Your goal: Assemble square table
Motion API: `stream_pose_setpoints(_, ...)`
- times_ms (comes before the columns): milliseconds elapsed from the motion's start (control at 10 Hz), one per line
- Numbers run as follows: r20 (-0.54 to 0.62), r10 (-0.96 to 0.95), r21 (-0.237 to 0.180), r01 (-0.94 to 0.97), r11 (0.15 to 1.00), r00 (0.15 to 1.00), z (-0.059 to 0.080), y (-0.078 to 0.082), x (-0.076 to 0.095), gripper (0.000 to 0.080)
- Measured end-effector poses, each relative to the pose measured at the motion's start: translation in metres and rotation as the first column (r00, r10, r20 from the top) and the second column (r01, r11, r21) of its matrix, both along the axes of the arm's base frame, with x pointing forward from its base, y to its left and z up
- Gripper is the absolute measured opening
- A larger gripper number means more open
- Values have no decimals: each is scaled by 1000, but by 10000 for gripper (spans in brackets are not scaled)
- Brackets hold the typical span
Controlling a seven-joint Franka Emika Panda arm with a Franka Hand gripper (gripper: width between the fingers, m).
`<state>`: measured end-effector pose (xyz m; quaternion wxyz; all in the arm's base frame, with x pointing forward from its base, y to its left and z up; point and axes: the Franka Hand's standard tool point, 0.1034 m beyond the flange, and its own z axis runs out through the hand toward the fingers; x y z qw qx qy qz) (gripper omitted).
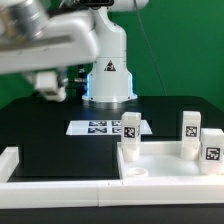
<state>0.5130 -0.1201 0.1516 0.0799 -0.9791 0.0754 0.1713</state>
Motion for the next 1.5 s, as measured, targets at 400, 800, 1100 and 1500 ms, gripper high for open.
stream_pose_setpoints(400,225,17,-72,-1,997,974,8,0,14,285)
stream_pose_setpoints(800,584,50,-185,73,980,810,8,48,59,287)
stream_pose_setpoints(1100,775,38,-205,193,960,631,8,74,85,287)
stream_pose_setpoints(1500,800,62,-228,207,952,596,5,71,83,287)
